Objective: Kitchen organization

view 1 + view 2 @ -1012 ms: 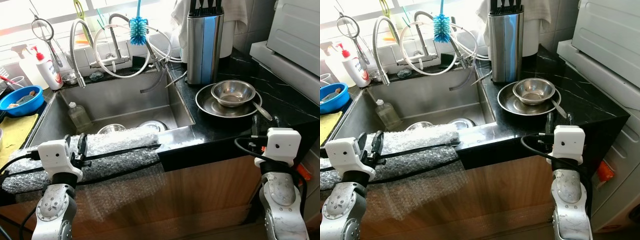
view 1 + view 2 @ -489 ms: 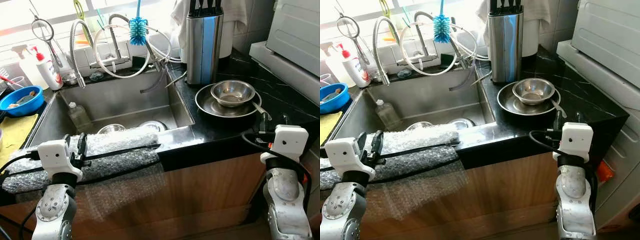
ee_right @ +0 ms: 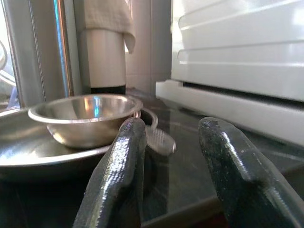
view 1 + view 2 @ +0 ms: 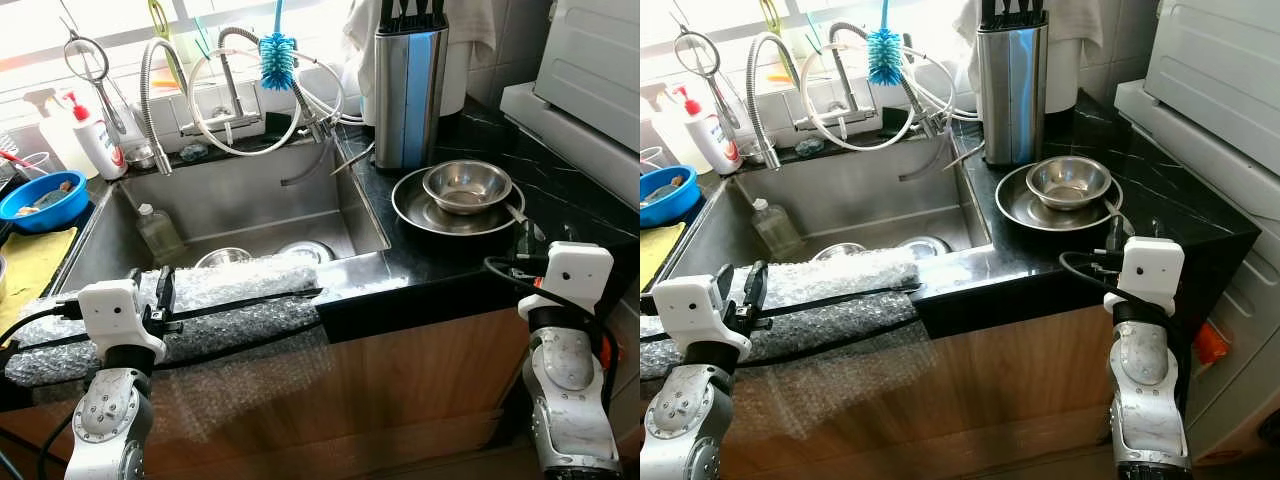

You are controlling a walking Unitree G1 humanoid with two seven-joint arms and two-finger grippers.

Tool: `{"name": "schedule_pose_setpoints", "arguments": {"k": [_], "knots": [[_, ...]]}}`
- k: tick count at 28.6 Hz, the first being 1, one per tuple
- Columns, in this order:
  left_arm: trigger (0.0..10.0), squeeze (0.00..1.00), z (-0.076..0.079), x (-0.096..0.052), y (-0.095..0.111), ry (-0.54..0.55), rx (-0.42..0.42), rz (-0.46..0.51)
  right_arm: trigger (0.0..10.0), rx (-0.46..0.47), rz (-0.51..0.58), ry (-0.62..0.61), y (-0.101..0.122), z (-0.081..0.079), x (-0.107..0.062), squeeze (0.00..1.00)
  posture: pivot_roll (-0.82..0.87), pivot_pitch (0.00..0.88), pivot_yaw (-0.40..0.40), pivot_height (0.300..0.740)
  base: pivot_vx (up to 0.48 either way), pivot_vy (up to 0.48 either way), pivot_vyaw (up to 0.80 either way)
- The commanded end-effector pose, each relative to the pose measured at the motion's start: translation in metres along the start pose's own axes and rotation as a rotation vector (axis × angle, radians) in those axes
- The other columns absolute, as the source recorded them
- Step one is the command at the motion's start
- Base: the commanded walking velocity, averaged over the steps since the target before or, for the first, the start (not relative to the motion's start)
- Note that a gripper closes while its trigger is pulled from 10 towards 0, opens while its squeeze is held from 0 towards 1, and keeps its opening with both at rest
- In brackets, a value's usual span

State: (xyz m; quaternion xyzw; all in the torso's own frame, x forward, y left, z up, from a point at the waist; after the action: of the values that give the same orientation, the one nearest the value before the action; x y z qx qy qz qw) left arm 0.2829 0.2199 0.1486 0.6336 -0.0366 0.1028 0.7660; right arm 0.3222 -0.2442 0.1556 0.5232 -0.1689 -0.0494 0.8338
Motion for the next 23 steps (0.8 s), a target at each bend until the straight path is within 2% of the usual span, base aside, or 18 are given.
{"name": "schedule_pose_setpoints", "arguments": {"k": [1, 9, 10, 11, 12, 23], "knots": [[10.0, 0.00, -0.0041, 0.0023, 0.0016, 0.006, 0.020, 0.000, 10.0, 0.021, -0.006, 0.005, 0.0002, -0.0043, 0.0022, 0.00, -0.11, 0.000, 0.148, 0.740, 0.000, 0.000, 0.00], [10.0, 0.00, -0.0044, 0.0026, 0.0016, 0.010, 0.026, -0.001, 10.0, 0.032, -0.009, 0.012, -0.0003, -0.0072, 0.0034, 0.00, -0.10, 0.000, 0.147, 0.740, 0.000, 0.000, 0.00], [10.0, 0.00, -0.0046, 0.0026, 0.0017, 0.011, 0.027, 0.000, 1.7, 0.039, -0.004, 0.011, 0.0007, -0.0076, 0.0039, 0.00, -0.10, 0.000, 0.148, 0.740, 0.000, 0.000, 0.00], [10.0, 0.00, -0.0046, 0.0026, 0.0017, 0.011, 0.027, 0.000, 1.7, 0.041, -0.003, 0.010, 0.0009, -0.0076, 0.0041, 0.00, -0.10, 0.000, 0.148, 0.740, 0.000, 0.000, 0.00], [10.0, 0.00, -0.0046, 0.0027, 0.0018, 0.012, 0.027, 0.000, 0.0, 0.042, -0.001, 0.009, 0.0014, -0.0074, 0.0044, 0.00, -0.10, 0.000, 0.149, 0.740, 0.000, 0.000, 0.00], [10.0, 0.00, -0.0040, 0.0027, 0.0022, 0.009, 0.029, 0.000, 0.0, 0.048, 0.009, 0.004, 0.0038, -0.0067, 0.0054, 0.00, -0.10, 0.000, 0.148, 0.740, 0.000, 0.000, 0.00]]}}
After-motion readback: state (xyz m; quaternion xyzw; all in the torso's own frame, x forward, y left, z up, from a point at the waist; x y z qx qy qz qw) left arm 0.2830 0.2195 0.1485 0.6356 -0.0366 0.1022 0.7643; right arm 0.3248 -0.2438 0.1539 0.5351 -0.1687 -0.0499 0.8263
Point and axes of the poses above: a point about 5 cm out from each wrist's last joint towards the gripper, its own x axis pointing out of the wrist towards the gripper, its own y axis along the axis of the wrist's last joint, z = x × y, the point moved 4 cm from there along x, pointing out of the wrist towards the gripper, and after that the axes turned 12 degrees about -x, right-handed, at the moved point
